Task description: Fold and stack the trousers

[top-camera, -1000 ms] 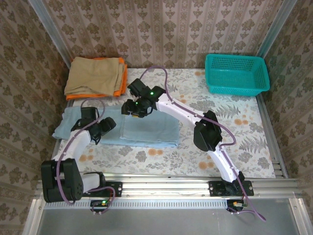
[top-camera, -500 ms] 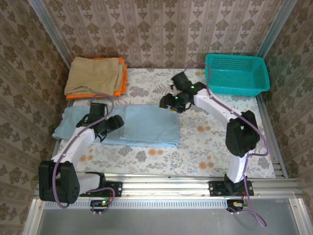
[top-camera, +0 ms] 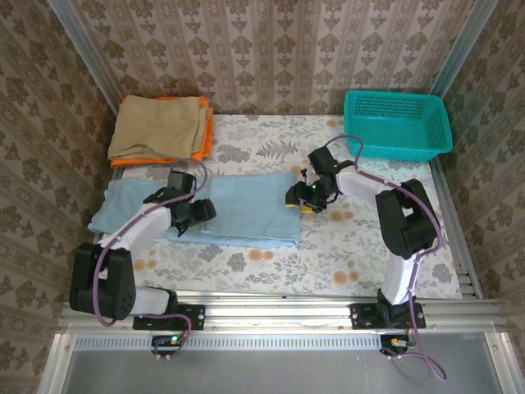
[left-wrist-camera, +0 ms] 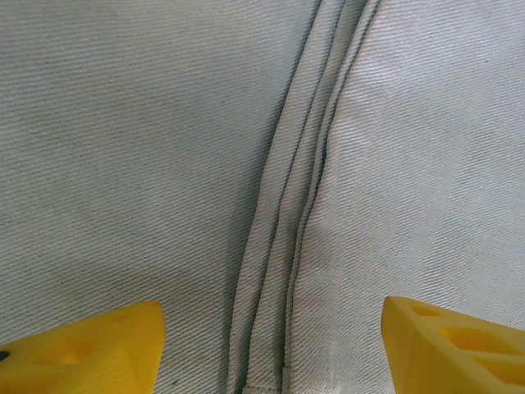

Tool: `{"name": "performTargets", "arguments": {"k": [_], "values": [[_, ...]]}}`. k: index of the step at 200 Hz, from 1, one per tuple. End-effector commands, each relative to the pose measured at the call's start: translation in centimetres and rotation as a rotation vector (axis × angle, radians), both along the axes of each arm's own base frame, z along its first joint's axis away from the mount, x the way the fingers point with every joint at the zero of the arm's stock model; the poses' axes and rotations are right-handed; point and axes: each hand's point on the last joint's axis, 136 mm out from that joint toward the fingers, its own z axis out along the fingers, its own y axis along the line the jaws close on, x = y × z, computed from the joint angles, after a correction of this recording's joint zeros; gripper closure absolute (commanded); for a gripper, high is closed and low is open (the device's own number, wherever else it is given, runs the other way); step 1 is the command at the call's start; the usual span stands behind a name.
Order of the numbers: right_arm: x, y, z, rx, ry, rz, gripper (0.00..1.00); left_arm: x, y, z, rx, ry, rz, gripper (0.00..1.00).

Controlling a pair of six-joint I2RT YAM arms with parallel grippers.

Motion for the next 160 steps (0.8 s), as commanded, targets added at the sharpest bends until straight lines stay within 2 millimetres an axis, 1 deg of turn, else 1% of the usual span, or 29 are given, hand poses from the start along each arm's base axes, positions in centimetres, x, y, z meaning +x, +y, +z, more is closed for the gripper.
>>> {"name": "performTargets", "arguments": {"k": [1, 26, 40, 48, 58, 67, 77, 93, 108, 120, 131, 138, 160], "values": [[-0.4, 0.5, -1.7, 0.021, 0.011, 0.035, 0.43, 0.5, 0.5, 0.2, 0.0, -0.004, 0.013, 0.3], [-1.0, -0.5, -2.7, -0.039, 0.025, 0.032, 0.43, 0.7, 0.9, 0.4, -0.005, -0.008, 0.023, 0.3], [-1.2, -0.5, -2.6, -0.028, 0.011, 0.034, 0.43, 0.8, 1.1, 0.5, -0.005, -0.01, 0.023, 0.3], [-1.1, -0.2, -2.7, -0.01, 0.015, 0.033, 0.45, 0.9, 1.2, 0.6, -0.005, -0.011, 0.026, 0.3], [-1.2, 0.6, -3.1, 0.027, 0.041, 0.039, 0.52, 1.0, 1.3, 0.5, -0.009, -0.011, 0.03, 0.3], [-1.2, 1.1, -3.5, 0.054, 0.057, 0.034, 0.61, 1.1, 1.4, 0.5, -0.015, -0.01, 0.035, 0.3], [-1.1, 1.2, -3.6, 0.07, 0.062, 0.021, 0.73, 1.3, 1.5, 0.6, -0.019, -0.011, 0.039, 0.31], [-1.0, 1.2, -2.8, 0.085, 0.045, 0.016, 0.85, 1.4, 1.7, 1.0, -0.021, -0.019, 0.041, 0.31], [-0.9, 0.9, -1.9, 0.076, 0.023, 0.012, 0.99, 1.5, 1.9, 1.3, -0.014, -0.027, 0.04, 0.3], [-0.9, -0.2, -1.2, 0.05, 0.011, -0.011, 1.0, 1.6, 2.2, 1.6, -0.014, -0.029, 0.044, 0.31], [-1.0, -1.7, -0.7, 0.027, 0.003, -0.039, 1.0, 1.6, 2.3, 1.8, -0.015, -0.033, 0.045, 0.31], [-1.1, -3.0, -0.5, -0.001, -0.001, -0.061, 1.0, 1.7, 2.3, 2.0, -0.015, -0.041, 0.046, 0.31], [-2.0, -8.2, -0.3, -0.093, 0.012, -0.146, 1.0, 1.9, 2.3, 2.4, -0.019, -0.052, 0.053, 0.31]]}}
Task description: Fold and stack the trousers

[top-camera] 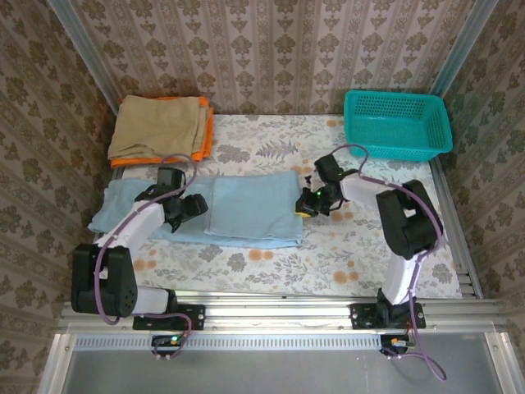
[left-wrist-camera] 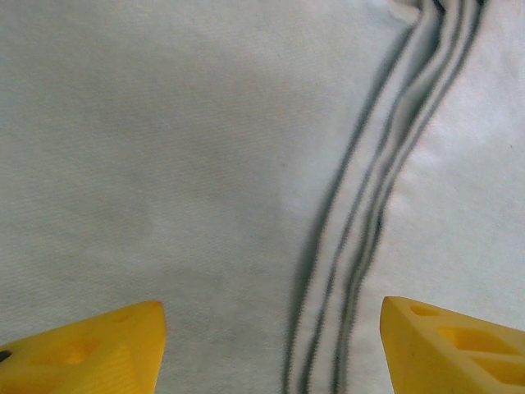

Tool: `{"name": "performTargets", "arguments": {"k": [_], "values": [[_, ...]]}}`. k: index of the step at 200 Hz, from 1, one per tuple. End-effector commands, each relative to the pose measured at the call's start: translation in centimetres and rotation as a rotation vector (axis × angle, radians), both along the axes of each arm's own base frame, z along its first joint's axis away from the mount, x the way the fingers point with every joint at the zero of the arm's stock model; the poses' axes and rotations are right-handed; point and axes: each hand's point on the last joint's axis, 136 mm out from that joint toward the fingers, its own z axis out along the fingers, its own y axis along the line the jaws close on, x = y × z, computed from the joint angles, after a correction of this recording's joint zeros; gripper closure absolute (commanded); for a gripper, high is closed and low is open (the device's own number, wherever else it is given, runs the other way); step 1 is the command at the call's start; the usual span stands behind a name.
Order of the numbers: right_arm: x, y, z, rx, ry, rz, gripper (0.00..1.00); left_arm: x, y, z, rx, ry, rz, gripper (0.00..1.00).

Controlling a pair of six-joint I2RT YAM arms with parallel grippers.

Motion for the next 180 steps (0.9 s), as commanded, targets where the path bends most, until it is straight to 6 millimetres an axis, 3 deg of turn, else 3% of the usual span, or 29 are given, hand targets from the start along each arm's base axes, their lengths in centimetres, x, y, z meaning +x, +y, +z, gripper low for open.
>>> {"name": "performTargets", "arguments": {"k": [1, 41, 75, 89, 129, 180], "values": [[-1.0, -6.5, 0.5, -0.141, 0.01, -0.107, 1.0, 0.4, 0.0, 1.5, 0.0, -0.032, -0.016, 0.31], [-3.1, -16.1, 0.6, -0.347, 0.059, -0.283, 1.0, 1.1, -0.1, 2.5, -0.009, -0.067, 0.0, 0.31], [-1.5, -20.4, 3.3, -0.456, 0.026, -0.359, 1.0, 2.1, -0.4, 2.4, -0.008, -0.053, -0.014, 0.31], [-0.7, -20.6, 4.0, -0.47, 0.019, -0.35, 1.0, 2.5, -0.4, 2.2, -0.002, -0.047, -0.018, 0.31], [0.9, -18.4, 4.3, -0.361, 0.027, -0.309, 1.0, 3.0, 0.6, 1.3, 0.0, -0.035, 0.004, 0.31], [1.4, -19.8, 6.8, -0.43, -0.019, -0.321, 1.0, 2.3, 5.6, 1.2, 0.1, -0.037, 0.144, 0.28]]}}
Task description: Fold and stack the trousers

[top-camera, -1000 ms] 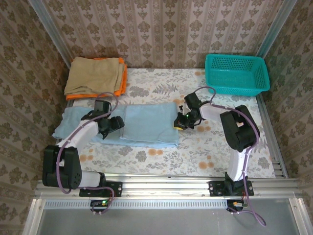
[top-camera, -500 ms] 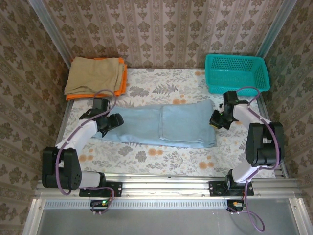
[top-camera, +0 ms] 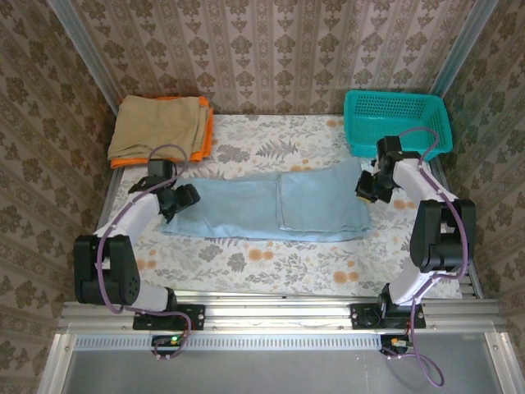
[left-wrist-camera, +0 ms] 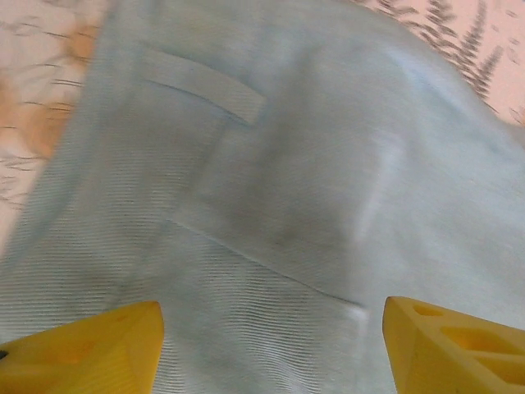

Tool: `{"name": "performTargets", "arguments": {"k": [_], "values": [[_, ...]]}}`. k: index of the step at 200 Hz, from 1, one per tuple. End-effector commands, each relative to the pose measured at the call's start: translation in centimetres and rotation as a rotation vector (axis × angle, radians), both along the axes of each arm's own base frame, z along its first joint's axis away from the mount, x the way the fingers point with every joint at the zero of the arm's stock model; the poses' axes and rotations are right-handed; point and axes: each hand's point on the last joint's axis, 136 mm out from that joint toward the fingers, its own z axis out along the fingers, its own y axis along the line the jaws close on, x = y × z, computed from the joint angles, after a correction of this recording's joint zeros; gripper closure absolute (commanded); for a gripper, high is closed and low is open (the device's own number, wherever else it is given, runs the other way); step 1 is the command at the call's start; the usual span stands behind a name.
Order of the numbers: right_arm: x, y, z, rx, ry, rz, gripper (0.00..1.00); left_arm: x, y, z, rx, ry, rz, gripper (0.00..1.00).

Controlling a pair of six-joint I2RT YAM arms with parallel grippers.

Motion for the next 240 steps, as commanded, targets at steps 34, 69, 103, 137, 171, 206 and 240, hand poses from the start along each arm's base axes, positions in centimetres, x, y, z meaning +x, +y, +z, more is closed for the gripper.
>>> {"name": "performTargets", "arguments": {"k": [34, 69, 103, 137, 171, 206, 240], "values": [[0.4, -3.7, 4.7, -0.159, -0.042, -0.022, 1.0, -0.8, 3.5, -0.2, 0.123, 0.009, 0.067, 0.26], [0.5, -7.3, 7.7, -0.26, -0.081, -0.083, 1.0, -0.9, 1.9, -2.5, 0.06, 0.054, 0.038, 0.29], [1.7, -4.5, 8.4, -0.152, -0.129, -0.043, 1.0, -1.0, -0.5, -3.3, 0.022, 0.061, -0.019, 0.29], [2.4, 2.7, 10.7, -0.051, -0.184, 0.101, 1.0, -1.3, -2.1, -4.3, -0.015, 0.082, -0.059, 0.29], [2.6, 10.7, 14.0, 0.029, -0.258, 0.241, 1.0, -1.9, -3.0, -5.6, -0.059, 0.103, -0.075, 0.29], [2.8, 19.9, 17.6, 0.147, -0.344, 0.371, 1.0, -2.3, -3.5, -6.2, -0.095, 0.111, -0.079, 0.3], [2.9, 27.6, 18.2, 0.197, -0.352, 0.494, 1.0, -2.1, -4.0, -5.8, -0.117, 0.095, -0.097, 0.31]]}}
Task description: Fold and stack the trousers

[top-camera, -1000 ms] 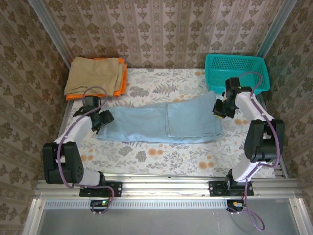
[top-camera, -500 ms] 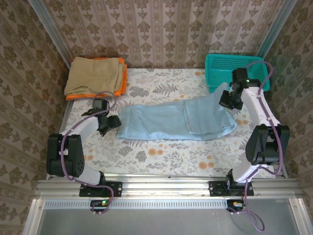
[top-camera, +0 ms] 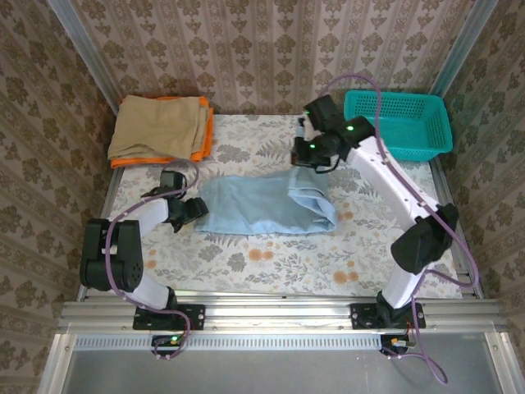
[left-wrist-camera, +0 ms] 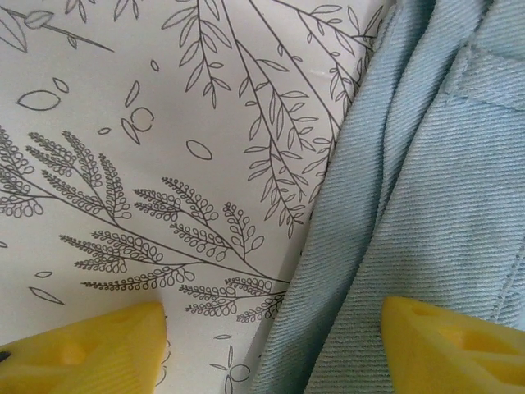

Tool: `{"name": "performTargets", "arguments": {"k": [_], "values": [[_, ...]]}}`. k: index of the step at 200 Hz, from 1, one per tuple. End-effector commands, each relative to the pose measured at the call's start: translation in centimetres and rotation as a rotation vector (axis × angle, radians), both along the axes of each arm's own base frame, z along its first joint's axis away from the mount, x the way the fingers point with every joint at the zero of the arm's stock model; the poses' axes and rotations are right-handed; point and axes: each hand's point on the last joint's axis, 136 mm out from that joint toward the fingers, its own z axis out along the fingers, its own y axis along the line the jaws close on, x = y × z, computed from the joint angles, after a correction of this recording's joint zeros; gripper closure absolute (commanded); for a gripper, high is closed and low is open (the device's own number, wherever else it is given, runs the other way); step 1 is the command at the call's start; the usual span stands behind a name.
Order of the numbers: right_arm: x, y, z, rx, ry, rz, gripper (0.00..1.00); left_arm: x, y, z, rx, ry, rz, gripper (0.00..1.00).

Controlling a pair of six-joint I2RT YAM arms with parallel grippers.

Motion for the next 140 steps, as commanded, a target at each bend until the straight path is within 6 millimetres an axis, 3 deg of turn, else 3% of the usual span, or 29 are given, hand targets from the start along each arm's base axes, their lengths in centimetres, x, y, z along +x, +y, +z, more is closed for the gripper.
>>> {"name": "performTargets", "arguments": {"k": [1, 57, 96, 140], "values": [[0.0, 4.9, 0.7, 0.069, 0.008, 0.06, 1.0, -0.3, -1.3, 0.0, -0.069, 0.001, -0.021, 0.31], [-1.2, 14.3, -1.2, 0.094, 0.032, 0.207, 1.0, -0.5, -1.5, -0.6, -0.082, 0.011, -0.028, 0.34], [-1.8, 18.8, -2.8, 0.129, 0.059, 0.255, 1.0, -0.5, -1.4, -0.6, -0.084, 0.003, -0.023, 0.34], [-2.4, 22.6, -6.3, 0.127, 0.122, 0.304, 1.0, -0.6, -1.4, -1.1, -0.094, 0.011, -0.016, 0.34]]}}
